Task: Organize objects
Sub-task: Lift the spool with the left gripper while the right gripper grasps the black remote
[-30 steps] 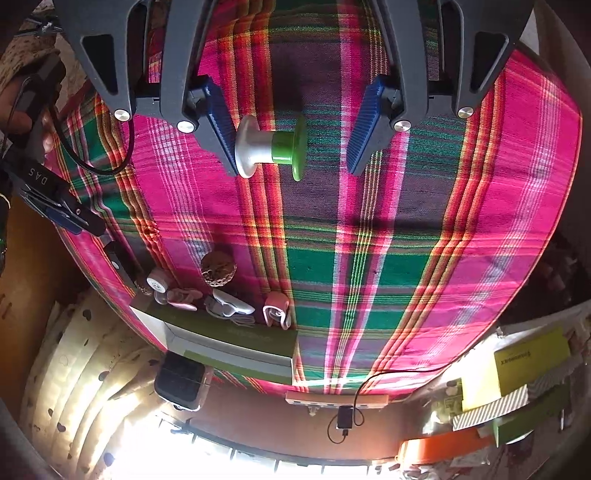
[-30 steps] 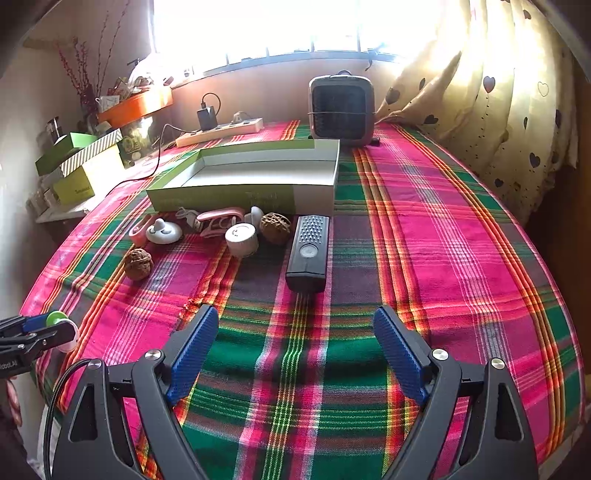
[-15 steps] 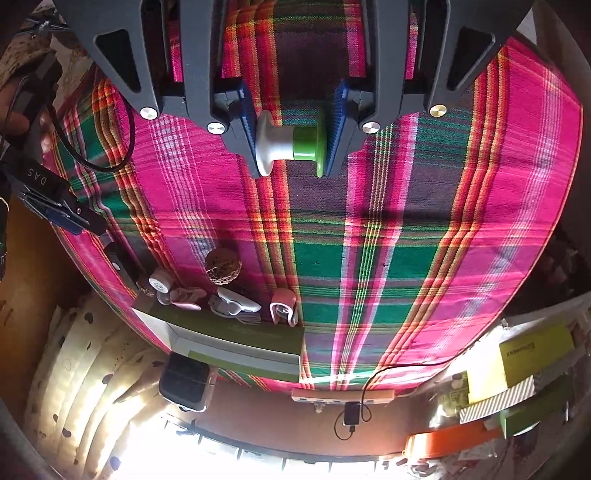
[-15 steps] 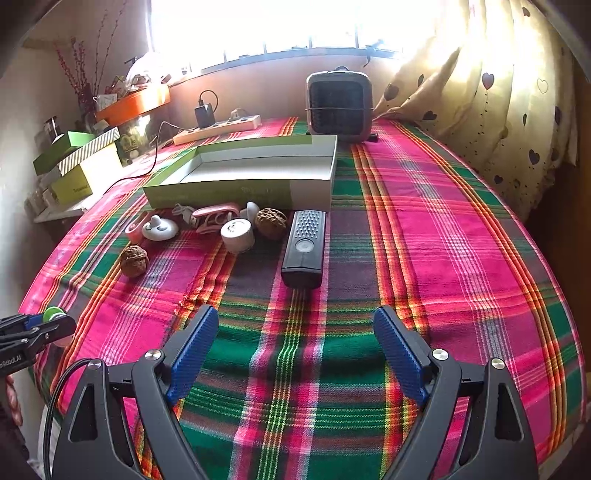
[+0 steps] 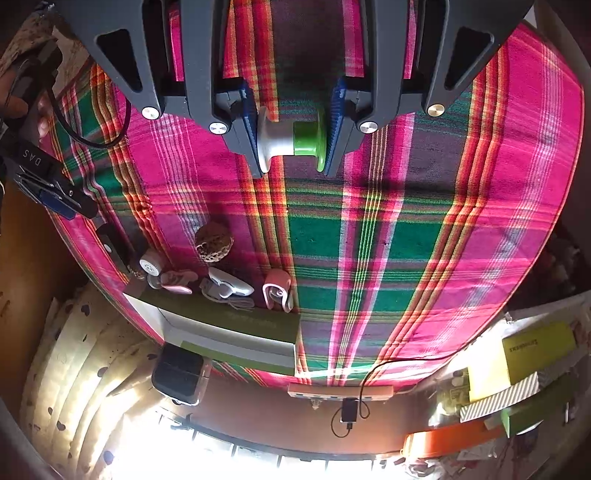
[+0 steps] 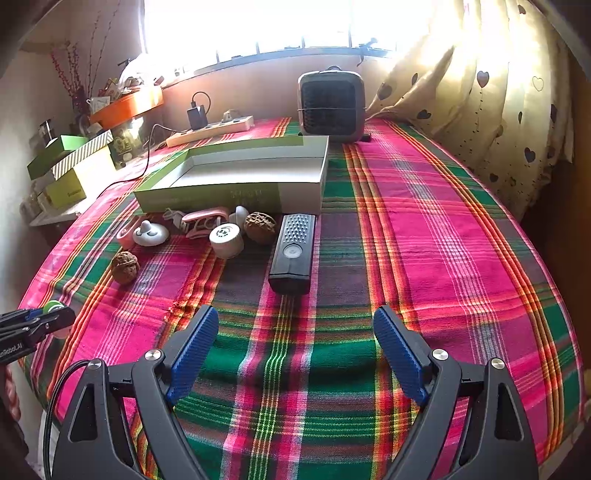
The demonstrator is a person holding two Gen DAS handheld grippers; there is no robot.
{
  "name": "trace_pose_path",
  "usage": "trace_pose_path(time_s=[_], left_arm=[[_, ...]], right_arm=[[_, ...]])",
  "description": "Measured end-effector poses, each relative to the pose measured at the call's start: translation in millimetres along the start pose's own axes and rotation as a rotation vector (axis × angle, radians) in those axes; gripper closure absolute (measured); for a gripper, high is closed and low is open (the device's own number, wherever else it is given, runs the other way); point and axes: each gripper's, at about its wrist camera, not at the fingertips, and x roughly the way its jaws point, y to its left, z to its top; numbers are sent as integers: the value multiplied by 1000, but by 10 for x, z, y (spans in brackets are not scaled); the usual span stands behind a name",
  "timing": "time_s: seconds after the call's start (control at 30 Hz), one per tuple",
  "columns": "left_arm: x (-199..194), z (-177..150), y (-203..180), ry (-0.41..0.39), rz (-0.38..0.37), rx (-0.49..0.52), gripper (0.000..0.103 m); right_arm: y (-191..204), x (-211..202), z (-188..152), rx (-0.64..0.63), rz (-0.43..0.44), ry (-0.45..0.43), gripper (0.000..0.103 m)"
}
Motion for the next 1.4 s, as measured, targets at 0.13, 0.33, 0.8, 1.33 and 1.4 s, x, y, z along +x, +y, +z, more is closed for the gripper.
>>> trace_pose_path(time_s=[0.13,0.33,0.8,1.33,1.4], left_arm=[[76,107,33,-1,11,-2,73],[186,258,117,-11,29,-18,73],[388,481,133,-9,42,-5,73],[533,663,93,0,43,17,73],[543,676,88,2,42,18,73]], right_arm=[[10,23,45,-12,-10,1,17],[23,140,202,-34,-42,14,17],[-39,438,343,-16,-72,87,26],[-26,573,419,-15,-94,136,40],[-20,581,426,-15,-98,136,40]])
